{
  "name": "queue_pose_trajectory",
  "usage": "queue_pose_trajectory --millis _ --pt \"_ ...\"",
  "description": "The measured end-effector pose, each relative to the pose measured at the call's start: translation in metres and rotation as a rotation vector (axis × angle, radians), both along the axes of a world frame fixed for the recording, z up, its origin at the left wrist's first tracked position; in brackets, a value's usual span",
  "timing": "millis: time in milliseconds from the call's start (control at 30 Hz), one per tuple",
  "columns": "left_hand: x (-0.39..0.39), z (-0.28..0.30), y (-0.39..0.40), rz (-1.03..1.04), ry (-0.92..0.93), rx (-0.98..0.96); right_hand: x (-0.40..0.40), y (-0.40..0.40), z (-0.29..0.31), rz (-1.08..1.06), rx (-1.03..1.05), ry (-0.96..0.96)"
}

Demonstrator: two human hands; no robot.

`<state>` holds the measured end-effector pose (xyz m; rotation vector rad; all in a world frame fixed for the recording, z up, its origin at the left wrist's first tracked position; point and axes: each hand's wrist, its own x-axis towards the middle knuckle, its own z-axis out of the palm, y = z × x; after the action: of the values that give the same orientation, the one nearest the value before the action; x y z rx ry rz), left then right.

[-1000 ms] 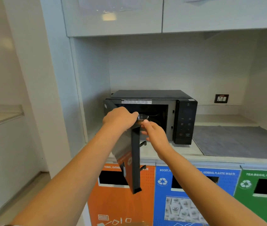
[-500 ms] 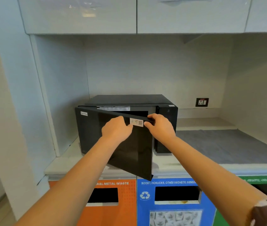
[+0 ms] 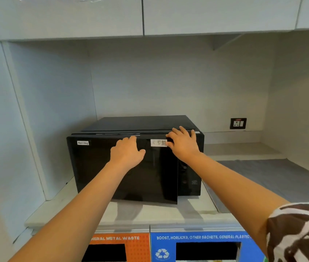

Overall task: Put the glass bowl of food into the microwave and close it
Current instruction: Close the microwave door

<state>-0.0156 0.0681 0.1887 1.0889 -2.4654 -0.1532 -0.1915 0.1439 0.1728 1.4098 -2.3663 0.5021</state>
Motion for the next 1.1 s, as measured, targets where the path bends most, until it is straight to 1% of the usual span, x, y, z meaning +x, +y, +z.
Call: queue_pose_trajectory --millis 133,400,567,700,833,1100 --pt "-0.01 -0.003 -0.01 0.002 -0.002 0.009 -0.014 -0.009 -0.005 0.018 0.004 -0.034" --pt "-0.021 -0.004 -0.022 0.037 0.046 -0.006 -0.025 -0.014 -0.013 0.045 -0.089 0.059" --pt "-0.03 -0.005 -0.023 0.034 0.085 -0.016 -0.031 -0.022 -0.011 -0.007 -0.127 0.056" --pt "-0.029 -0.006 -0.027 0.039 0.112 -0.016 -0.036 -0.025 -0.015 0.014 -0.148 0.075" --pt "-0.03 -0.008 -0.026 0.033 0.11 -0.013 -0.038 -0.025 -0.02 0.019 -0.157 0.118" --pt "-0.021 -0.007 -0.021 0.029 0.113 -0.004 -0.036 -0.025 -0.023 0.0 -0.131 0.124"
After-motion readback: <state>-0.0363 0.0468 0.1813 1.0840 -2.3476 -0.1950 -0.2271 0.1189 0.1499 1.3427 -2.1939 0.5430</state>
